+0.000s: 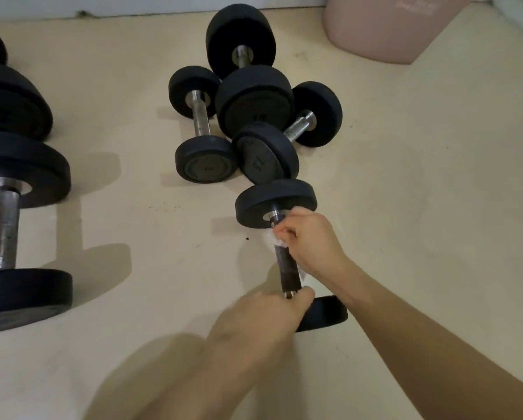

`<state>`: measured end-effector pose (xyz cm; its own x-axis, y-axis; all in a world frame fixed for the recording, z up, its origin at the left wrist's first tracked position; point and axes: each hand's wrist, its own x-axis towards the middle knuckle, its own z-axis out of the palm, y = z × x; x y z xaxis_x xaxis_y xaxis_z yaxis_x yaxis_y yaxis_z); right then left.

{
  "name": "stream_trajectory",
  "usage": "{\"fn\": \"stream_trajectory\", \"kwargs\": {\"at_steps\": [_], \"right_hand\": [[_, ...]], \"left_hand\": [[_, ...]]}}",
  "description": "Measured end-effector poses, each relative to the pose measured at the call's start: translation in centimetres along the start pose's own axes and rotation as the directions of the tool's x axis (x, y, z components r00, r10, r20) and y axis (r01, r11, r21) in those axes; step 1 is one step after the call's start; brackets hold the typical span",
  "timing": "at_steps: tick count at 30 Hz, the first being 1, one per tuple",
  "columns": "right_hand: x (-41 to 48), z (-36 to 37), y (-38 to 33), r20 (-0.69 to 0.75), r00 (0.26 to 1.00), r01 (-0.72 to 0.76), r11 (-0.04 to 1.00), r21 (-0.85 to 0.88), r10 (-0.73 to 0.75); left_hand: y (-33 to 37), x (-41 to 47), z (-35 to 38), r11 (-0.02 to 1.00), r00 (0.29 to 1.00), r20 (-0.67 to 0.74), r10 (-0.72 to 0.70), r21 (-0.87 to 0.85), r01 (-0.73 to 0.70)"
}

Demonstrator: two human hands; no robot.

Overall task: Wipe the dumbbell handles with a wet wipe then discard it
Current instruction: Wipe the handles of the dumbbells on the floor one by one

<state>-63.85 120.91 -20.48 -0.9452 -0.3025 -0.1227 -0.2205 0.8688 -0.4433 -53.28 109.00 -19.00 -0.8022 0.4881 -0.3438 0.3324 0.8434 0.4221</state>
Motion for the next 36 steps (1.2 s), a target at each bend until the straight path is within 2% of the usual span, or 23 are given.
{"fn": "stream_trajectory", "kwargs": {"at_steps": [2, 4, 6, 7, 8, 10, 12, 13, 15, 17, 19, 20, 21, 22, 25, 26, 28, 29, 30, 31, 32, 34, 36], "right_hand": [[-2.6, -0.4, 0.6, 0.1, 0.994, 0.034, 0.999, 0.024, -0.036], [-3.9, -0.5, 0.8, 0.151, 0.986, 0.065, 0.997, 0.034, -0.07], [-3.4, 0.1, 1.3, 0.001, 0.998, 0.064, 0.998, 0.021, -0.064], [-3.4, 0.5, 1.7, -0.094, 0.995, 0.016, 0.999, 0.052, -0.012], [-4.0, 1.0, 1.8, -0.165, 0.986, -0.021, 0.997, 0.074, 0.033], [-6.5, 2.4, 1.3, -0.16, 0.987, -0.003, 0.997, 0.083, 0.016], [-9.1, 3.0, 0.1, -0.08, 0.995, 0.064, 0.99, 0.123, -0.054], [-9.1, 3.0, 0.3, -0.119, 0.989, 0.1, 0.988, 0.121, -0.086], [-7.1, 2.7, 1.6, -0.243, 0.968, -0.03, 0.994, 0.105, 0.055], [-6.7, 2.9, 1.8, -0.318, 0.939, -0.11, 0.989, 0.095, 0.135], [-8.4, 3.4, 0.0, -0.216, 0.976, 0.03, 0.994, 0.108, -0.006], [-9.4, 3.6, -0.5, -0.142, 0.983, 0.13, 0.984, 0.119, -0.112], [-9.5, 3.2, -0.1, -0.109, 0.974, 0.21, 0.97, 0.124, -0.197], [-8.8, 2.4, 0.6, -0.081, 0.978, 0.202, 0.969, 0.142, -0.192], [-6.9, 1.5, 3.3, -0.301, 0.953, -0.001, 0.99, 0.141, 0.044], [-7.5, 1.8, 3.3, -0.345, 0.937, -0.015, 0.992, 0.122, 0.056], [-10.1, 2.8, 2.7, -0.217, 0.973, 0.094, 0.992, 0.084, -0.074], [-11.0, 2.6, 2.8, -0.117, 0.981, 0.164, 0.983, 0.079, -0.154], [-11.2, 2.1, 3.2, -0.085, 0.976, 0.208, 0.975, 0.077, -0.202], [-10.7, 1.7, 4.1, -0.111, 0.973, 0.209, 0.976, 0.065, -0.201], [-10.1, 1.5, 5.1, -0.201, 0.963, 0.189, 0.982, 0.03, -0.179], [-9.4, 1.2, 6.1, -0.395, 0.917, 0.037, 0.998, -0.049, -0.053], [-10.7, 2.2, 5.9, -0.459, 0.885, -0.085, 0.996, 0.004, 0.077]], "left_hand": [[0.6, 0.3, -1.3, 0.987, 0.996, 0.058, 0.064, 0.143, -0.072], [1.5, 1.0, -2.9, 0.931, 0.97, 0.233, 0.075, 0.333, -0.152], [2.9, 1.5, -4.4, 0.851, 0.884, 0.467, -0.014, 0.47, -0.235], [3.2, 1.5, -4.4, 0.807, 0.845, 0.531, -0.052, 0.522, -0.278], [3.2, 1.4, -4.3, 0.767, 0.849, 0.528, -0.028, 0.556, -0.321], [2.2, -0.1, -3.9, 0.737, 0.908, 0.393, 0.144, 0.57, -0.363], [0.1, -1.8, -3.0, 0.871, 0.953, 0.216, 0.211, 0.402, -0.283], [-1.1, -2.5, -2.5, 0.947, 0.973, 0.144, 0.18, 0.242, -0.211], [-2.7, -3.6, -1.2, 0.995, 1.0, 0.026, 0.001, -0.097, 0.002], [-3.1, -4.4, 0.7, 0.883, 0.976, -0.056, -0.213, -0.438, 0.168], [-2.5, -5.0, 2.0, 0.702, 0.936, -0.065, -0.346, -0.68, 0.212], [-2.1, -5.1, 2.4, 0.672, 0.926, -0.089, -0.368, -0.714, 0.198], [-1.9, -5.1, 2.6, 0.682, 0.921, -0.118, -0.37, -0.708, 0.183], [-1.8, -5.1, 2.8, 0.716, 0.921, -0.15, -0.359, -0.677, 0.169], [-0.9, -5.0, 3.6, 0.84, 0.921, -0.198, -0.335, -0.506, 0.197], [-0.4, -5.0, 4.1, 0.882, 0.92, -0.228, -0.318, -0.428, 0.198], [0.6, -5.2, 4.9, 0.941, 0.928, -0.274, -0.252, -0.293, 0.169], [0.9, -5.4, 5.3, 0.958, 0.93, -0.301, -0.211, -0.251, 0.136], [1.0, -5.5, 5.8, 0.973, 0.932, -0.326, -0.158, -0.214, 0.09], [1.0, -5.5, 6.2, 0.984, 0.931, -0.351, -0.102, -0.172, 0.043], [1.0, -5.5, 6.4, 0.992, 0.929, -0.368, -0.046, -0.126, -0.001], [1.1, -5.4, 6.5, 0.996, 0.923, -0.38, 0.058, -0.035, -0.077], [1.4, -4.9, 6.2, 0.987, 0.92, -0.361, 0.152, 0.012, -0.159]]}}
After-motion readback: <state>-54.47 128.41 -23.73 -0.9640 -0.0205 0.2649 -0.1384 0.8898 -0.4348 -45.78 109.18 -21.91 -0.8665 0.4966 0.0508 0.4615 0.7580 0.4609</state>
